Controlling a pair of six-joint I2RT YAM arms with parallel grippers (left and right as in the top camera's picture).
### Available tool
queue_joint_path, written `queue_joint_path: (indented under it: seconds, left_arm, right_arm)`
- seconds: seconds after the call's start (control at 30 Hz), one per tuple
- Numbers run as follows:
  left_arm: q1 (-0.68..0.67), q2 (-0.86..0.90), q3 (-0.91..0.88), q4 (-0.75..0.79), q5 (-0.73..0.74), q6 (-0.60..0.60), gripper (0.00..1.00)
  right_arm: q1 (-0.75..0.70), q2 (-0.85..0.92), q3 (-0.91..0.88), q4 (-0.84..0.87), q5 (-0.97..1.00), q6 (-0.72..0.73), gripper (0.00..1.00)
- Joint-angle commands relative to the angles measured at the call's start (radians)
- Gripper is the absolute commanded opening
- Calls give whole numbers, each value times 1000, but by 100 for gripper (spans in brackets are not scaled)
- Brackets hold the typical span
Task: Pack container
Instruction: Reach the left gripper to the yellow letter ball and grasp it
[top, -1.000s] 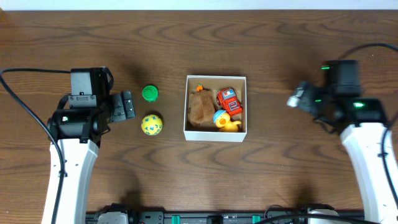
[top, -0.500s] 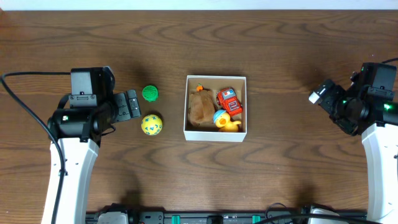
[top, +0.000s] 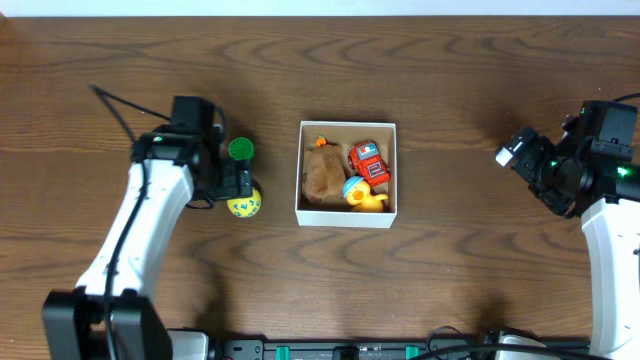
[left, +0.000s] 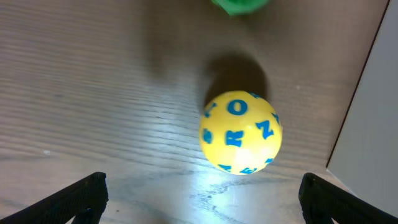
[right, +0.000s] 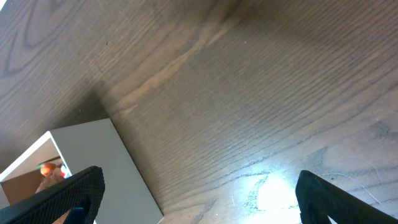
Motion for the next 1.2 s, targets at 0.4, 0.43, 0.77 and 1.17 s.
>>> queue_joint_path:
  seconds: [0.4,0.43,0.77,1.17]
  left_arm:
    - [-30,252,0,37,8,34,100]
    - [-33,262,0,42,8,34,100]
    - [-40,278,0,82,8,34,74]
    - [-40,237,45,8,27,33,43]
  right_arm:
    - [-9,2,5,0,-6,8,99]
    - [-9,2,5,0,-6,8,99]
    - [-9,2,5,0,-6,8,99]
    - [-9,2,5,0,-6,8,99]
